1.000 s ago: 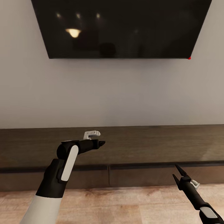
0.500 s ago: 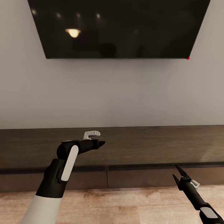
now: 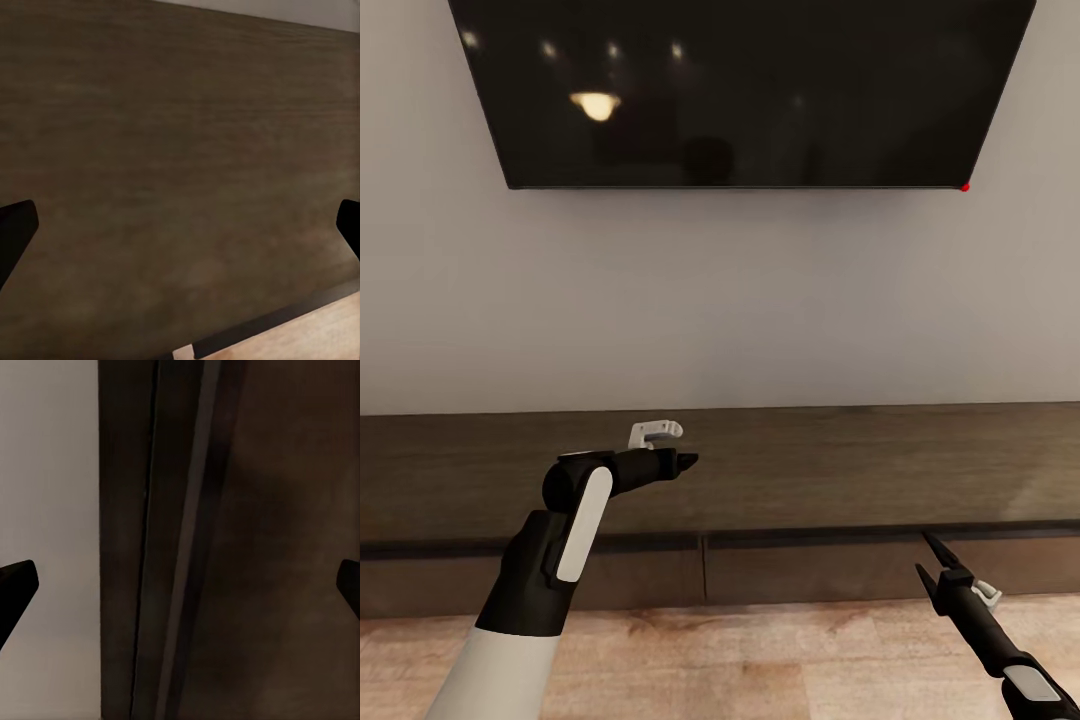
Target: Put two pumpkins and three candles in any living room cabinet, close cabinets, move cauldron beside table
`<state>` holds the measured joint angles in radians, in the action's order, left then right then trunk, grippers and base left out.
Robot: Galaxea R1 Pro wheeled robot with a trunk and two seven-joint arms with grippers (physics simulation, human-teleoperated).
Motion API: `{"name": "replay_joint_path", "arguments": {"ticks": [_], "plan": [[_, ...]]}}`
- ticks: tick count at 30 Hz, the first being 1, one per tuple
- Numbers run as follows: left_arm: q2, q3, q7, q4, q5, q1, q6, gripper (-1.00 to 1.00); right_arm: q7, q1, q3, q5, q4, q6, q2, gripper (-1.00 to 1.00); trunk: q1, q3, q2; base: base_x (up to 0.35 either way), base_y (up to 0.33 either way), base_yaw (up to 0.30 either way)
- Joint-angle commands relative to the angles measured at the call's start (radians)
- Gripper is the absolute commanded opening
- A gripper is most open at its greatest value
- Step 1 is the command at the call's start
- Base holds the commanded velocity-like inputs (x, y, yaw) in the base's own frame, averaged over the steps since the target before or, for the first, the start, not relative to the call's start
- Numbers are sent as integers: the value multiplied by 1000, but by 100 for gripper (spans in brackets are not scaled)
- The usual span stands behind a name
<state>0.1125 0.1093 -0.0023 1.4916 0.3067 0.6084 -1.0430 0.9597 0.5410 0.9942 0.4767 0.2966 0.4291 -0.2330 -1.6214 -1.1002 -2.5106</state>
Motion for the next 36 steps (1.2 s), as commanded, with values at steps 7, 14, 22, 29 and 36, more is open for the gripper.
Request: {"name": "replay_joint_path", "arguments": {"ticks": [7, 14, 22, 29, 36], "plan": [[1, 0, 3, -6, -2, 1, -4, 100, 0, 1, 1, 5, -1, 8, 0, 100, 0, -1, 0, 97, -5, 0], [1, 0, 2, -9, -3, 1, -4, 100, -1, 1, 1, 5, -1, 8, 0, 100, 0, -1, 0, 40, -4, 0], [1, 0, -2, -8, -1, 1, -4, 100, -1, 1, 1, 5, -1, 8, 0, 100, 0, -1, 0, 4, 0, 0], [1, 0, -4, -8, 0, 1, -4, 100, -1, 1, 1, 5, -1, 8, 0, 100, 0, -5, -1, 0, 0, 0], [1, 0, -4, -8, 0, 1, -4, 100, -1, 1, 1, 5, -1, 8, 0, 100, -1, -12, -1, 0, 0, 0]]}}
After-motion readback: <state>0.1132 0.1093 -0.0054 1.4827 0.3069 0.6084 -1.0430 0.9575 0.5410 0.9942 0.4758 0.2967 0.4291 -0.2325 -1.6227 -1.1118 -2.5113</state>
